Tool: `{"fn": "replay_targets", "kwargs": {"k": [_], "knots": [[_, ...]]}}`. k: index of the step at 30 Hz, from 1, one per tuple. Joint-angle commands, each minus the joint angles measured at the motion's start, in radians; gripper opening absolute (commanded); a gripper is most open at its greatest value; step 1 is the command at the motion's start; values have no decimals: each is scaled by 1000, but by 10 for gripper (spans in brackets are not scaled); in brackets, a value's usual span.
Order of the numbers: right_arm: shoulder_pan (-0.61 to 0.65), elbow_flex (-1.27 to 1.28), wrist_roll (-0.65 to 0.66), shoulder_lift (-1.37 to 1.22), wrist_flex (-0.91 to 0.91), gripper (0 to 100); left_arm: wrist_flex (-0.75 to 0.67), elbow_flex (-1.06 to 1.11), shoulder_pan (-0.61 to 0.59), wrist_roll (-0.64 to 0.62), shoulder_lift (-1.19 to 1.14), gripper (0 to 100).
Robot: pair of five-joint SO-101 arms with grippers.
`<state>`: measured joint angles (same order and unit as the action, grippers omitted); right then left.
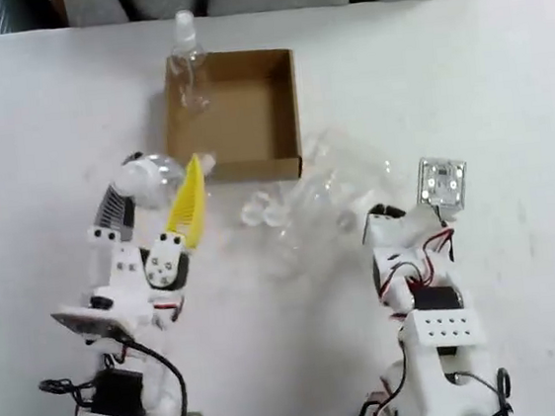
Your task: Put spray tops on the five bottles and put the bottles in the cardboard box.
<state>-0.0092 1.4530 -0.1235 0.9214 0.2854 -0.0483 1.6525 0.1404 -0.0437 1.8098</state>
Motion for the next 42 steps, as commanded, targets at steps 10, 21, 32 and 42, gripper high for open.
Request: {"fn": "replay_targets", "kwargs": {"k": [10, 21, 32, 42], "knots": [[-21, 8, 2, -1, -24, 17, 11, -485, -13, 3, -384, 23], [-21, 8, 2, -2, -24, 20, -49, -706, -31, -2, -955, 23], [-19, 8, 3, -1, -24, 20, -529, -736, -45, -3, -1480, 23], [10, 8, 3, -7, -24, 20, -776, -936, -96, -3, -1951, 23]]}}
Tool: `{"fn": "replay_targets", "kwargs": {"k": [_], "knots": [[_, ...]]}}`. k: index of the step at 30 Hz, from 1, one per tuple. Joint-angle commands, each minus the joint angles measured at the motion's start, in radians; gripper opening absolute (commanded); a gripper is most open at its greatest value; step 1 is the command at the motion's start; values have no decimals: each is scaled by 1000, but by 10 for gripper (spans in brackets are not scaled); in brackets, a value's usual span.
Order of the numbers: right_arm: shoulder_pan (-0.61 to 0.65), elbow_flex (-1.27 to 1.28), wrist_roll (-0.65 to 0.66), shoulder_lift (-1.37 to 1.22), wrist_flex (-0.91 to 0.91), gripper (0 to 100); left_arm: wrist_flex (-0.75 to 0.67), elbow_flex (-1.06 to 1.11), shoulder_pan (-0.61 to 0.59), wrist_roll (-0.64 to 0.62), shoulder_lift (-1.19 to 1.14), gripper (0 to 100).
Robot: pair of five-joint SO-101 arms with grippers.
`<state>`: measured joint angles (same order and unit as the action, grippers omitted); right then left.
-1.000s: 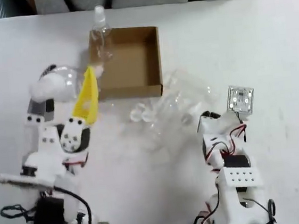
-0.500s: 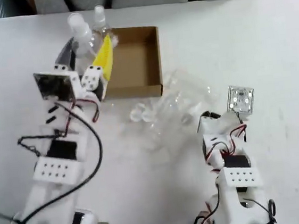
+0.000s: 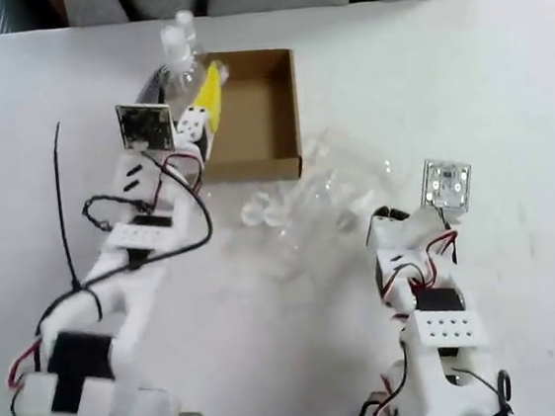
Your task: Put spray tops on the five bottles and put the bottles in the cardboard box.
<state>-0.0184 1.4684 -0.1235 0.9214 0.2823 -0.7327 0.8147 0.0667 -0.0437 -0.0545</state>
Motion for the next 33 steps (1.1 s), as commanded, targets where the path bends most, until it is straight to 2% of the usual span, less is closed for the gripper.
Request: {"fn": "replay_targets", "kwargs": {"k": [1, 5, 8, 18, 24, 33], "knots": [[22, -8, 3, -7, -21, 20, -123, -117, -22, -3, -131, 23], [22, -8, 3, -5, -21, 20, -232, -189, -31, -3, -297, 23], [24, -8, 3, -5, -21, 20, -250, -261, -35, -3, -401, 23], [27, -8, 3, -2, -21, 20, -244, -431, -59, -5, -578, 23], [27, -8, 3, -4, -21, 20, -150, -519, -67, -5, -633, 23], [27, -8, 3, -5, -21, 20, -149, -552, -62, -5, -682, 23]]}}
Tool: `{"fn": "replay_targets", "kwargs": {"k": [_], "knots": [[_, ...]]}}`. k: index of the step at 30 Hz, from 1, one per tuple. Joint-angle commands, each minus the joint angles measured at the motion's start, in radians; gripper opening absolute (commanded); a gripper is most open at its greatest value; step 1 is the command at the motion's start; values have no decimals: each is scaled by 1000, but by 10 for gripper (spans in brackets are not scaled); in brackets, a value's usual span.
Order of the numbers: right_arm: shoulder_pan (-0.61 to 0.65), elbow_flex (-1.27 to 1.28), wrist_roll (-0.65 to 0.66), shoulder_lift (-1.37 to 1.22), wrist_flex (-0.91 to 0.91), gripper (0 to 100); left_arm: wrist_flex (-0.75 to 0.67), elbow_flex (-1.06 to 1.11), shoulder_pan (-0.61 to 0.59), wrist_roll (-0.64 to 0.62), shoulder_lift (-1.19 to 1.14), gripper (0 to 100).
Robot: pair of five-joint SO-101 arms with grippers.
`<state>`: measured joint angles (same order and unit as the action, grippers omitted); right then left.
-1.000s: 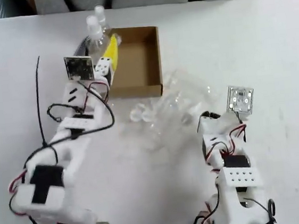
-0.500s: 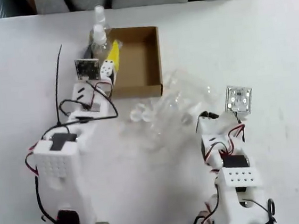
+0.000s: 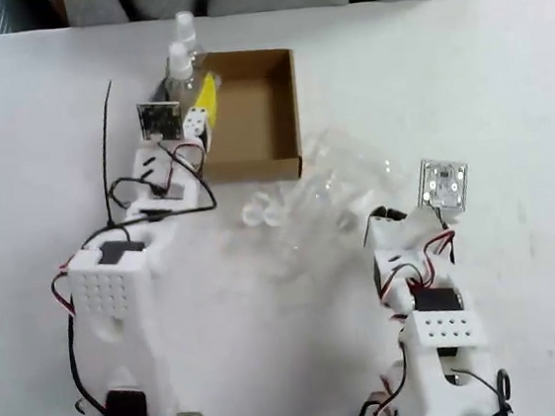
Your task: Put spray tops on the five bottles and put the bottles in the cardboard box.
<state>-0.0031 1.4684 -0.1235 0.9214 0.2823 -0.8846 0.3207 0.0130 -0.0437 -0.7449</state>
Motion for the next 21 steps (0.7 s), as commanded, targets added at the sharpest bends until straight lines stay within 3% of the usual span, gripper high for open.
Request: {"fn": "replay_targets", "kwargs": {"k": [1, 17, 21], "knots": [[12, -8, 3, -5, -21, 20, 3, -57, -8, -3, 7, 23], [12, -8, 3, -5, -21, 20, 52, -49, -18, 2, 8, 25], [10, -8, 3, -5, -21, 20, 52, -48, -18, -3, 12, 122]]}}
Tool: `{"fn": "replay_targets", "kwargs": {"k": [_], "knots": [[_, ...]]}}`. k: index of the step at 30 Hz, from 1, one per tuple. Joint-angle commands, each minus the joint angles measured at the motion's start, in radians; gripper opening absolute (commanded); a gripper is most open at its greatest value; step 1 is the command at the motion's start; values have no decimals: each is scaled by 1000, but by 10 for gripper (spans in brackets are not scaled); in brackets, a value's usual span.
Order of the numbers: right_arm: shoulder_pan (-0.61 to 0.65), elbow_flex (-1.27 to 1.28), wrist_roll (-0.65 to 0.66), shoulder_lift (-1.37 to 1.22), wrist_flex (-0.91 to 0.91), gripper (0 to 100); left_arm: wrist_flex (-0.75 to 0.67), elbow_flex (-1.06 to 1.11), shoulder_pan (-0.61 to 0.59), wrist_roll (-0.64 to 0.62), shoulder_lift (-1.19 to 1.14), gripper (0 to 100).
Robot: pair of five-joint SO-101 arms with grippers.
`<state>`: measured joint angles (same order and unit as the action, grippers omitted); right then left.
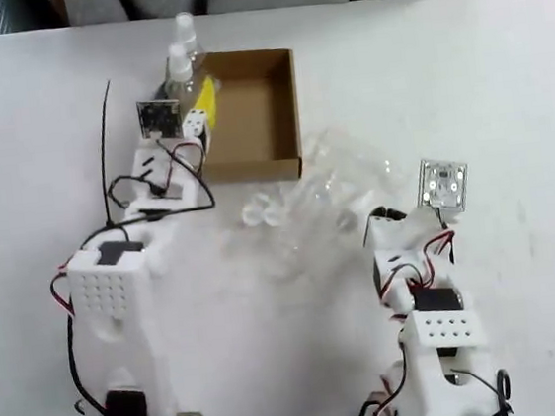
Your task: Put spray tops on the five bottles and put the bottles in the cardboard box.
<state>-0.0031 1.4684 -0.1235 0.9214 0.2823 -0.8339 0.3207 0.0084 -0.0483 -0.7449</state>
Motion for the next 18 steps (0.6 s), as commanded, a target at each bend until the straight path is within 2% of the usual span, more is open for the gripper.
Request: {"fn": "replay_targets", "kwargs": {"k": [1, 5, 18], "knots": [[10, -8, 3, -5, -21, 20, 2, -48, -13, 0, 8, 158], [10, -8, 3, -5, -21, 20, 3, -48, -13, 0, 16, 238], [10, -8, 64, -7, -22, 18, 2, -48, -25, 0, 19, 242]]}}
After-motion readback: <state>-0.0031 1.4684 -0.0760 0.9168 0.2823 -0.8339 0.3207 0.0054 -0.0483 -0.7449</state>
